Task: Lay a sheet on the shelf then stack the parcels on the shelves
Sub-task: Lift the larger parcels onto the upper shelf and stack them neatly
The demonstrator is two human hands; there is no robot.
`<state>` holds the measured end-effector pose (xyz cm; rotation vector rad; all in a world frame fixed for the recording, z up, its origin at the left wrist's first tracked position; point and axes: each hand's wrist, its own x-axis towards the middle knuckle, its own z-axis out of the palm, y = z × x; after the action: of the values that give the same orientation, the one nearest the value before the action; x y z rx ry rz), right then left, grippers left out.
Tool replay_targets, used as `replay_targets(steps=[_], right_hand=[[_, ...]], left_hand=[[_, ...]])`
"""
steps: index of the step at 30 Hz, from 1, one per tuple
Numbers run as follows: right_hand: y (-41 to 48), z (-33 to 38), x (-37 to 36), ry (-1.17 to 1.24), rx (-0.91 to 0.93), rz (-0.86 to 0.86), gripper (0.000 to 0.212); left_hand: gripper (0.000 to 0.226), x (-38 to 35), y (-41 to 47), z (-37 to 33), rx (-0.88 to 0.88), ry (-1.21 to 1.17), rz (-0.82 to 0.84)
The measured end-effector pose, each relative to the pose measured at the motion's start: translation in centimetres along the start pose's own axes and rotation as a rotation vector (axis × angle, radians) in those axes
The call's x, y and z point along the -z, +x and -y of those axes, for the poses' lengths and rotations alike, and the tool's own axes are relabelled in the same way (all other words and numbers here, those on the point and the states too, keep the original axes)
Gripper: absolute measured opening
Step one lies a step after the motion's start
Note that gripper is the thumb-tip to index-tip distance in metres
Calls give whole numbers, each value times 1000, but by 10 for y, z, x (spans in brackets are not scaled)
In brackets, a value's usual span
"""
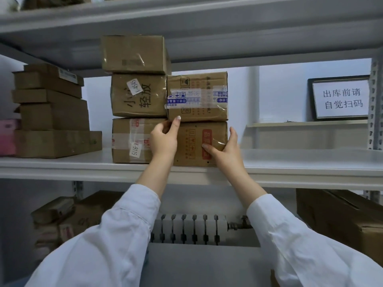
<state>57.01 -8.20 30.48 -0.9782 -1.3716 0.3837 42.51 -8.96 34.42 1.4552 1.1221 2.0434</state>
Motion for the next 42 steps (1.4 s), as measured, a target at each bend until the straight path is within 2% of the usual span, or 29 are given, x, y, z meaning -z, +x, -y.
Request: replay_targets(steps=[3,7,9,11,13,16,19,24,32,36,39,42], right_hand=[[2,-1,-12,-25,-23,-31,86],[3,-3,-20,-49,-28,-35,82],[4,-3,-21,-73,-34,-36,81],[6,-3,-22,-88,-36,-38,83],[7,-5,-22,-87,-33,-47,83],[7,-6,-24,-94,-32,-69,76],[7,-8,-27,-84,-35,-89,74],[6,-7,-29,-71,-40,-78,74],[8,-7,-30,-78,-50,-36,74],[3,-1,-27,-202,-70,-112,98],[-14,3,-24,-268,22,-243,89],[-18,15,-22,-134,178,-198,77]], left_hand=[[33,11,5,0,-63,99,-24],[24,27,9,6,-203,209,-192],[28,32,14,11,-242,219,-260],[43,37,20,15,-221,289,-328],[66,42,25,18,-155,411,-319],[97,47,30,29,-26,567,-176],[112,50,33,41,12,639,-66],[105,53,32,47,-38,706,11],[98,48,28,50,-82,703,17],[97,44,21,51,-101,639,8],[97,38,8,51,-234,557,-27],[80,28,-5,39,-462,379,24]])
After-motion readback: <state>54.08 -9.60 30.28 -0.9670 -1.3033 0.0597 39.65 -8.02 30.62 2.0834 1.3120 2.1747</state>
